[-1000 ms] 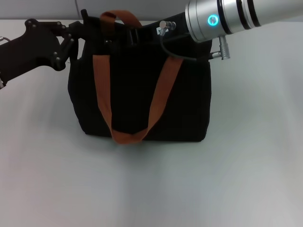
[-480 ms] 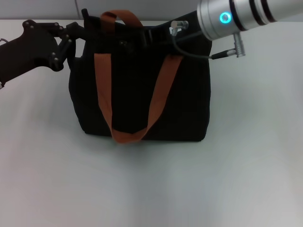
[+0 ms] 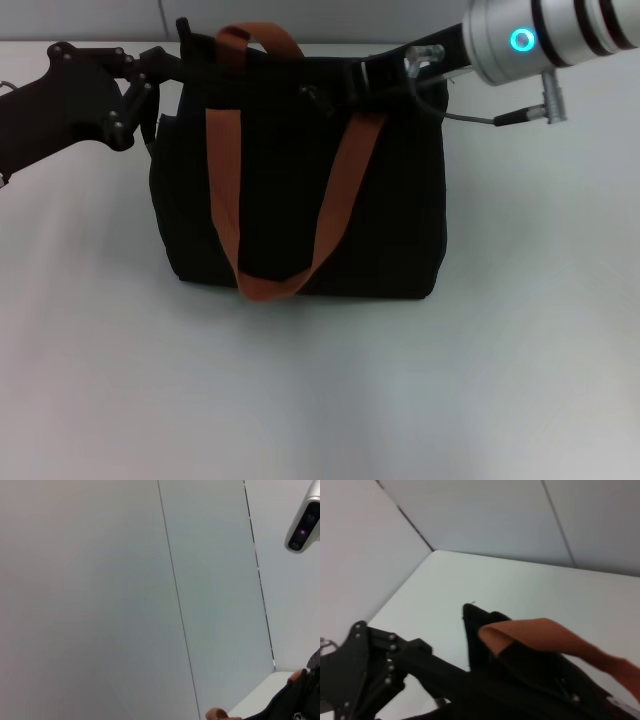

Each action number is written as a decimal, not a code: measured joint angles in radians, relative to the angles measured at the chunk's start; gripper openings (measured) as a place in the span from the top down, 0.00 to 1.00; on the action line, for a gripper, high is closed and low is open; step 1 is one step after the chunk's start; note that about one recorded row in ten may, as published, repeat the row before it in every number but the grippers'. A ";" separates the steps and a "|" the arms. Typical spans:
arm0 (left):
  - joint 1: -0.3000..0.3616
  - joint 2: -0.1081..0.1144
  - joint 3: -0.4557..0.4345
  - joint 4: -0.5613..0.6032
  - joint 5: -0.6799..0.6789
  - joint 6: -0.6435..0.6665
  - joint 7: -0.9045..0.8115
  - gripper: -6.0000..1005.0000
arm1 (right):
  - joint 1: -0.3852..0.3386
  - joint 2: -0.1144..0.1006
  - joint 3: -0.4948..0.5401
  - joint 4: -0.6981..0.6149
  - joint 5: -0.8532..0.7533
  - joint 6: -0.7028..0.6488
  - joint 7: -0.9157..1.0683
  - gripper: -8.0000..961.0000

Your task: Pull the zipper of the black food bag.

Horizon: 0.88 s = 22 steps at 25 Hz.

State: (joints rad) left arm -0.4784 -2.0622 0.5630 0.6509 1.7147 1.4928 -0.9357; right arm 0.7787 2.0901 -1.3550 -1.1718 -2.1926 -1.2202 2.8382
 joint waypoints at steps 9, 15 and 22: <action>0.000 0.004 0.000 0.000 0.000 -0.002 0.000 0.96 | -0.094 -0.004 0.011 -0.164 -0.081 -0.040 0.061 1.00; -0.003 0.004 -0.001 0.000 0.000 -0.016 0.000 0.96 | -0.135 -0.003 0.053 -0.236 -0.117 -0.075 0.075 1.00; -0.003 0.002 0.000 0.000 0.000 -0.021 0.000 0.96 | -0.155 -0.001 0.091 -0.255 -0.104 -0.090 0.062 0.99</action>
State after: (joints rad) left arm -0.4811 -2.0599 0.5629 0.6504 1.7146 1.4718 -0.9357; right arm 0.6233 2.0893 -1.2643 -1.4266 -2.2971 -1.3099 2.9004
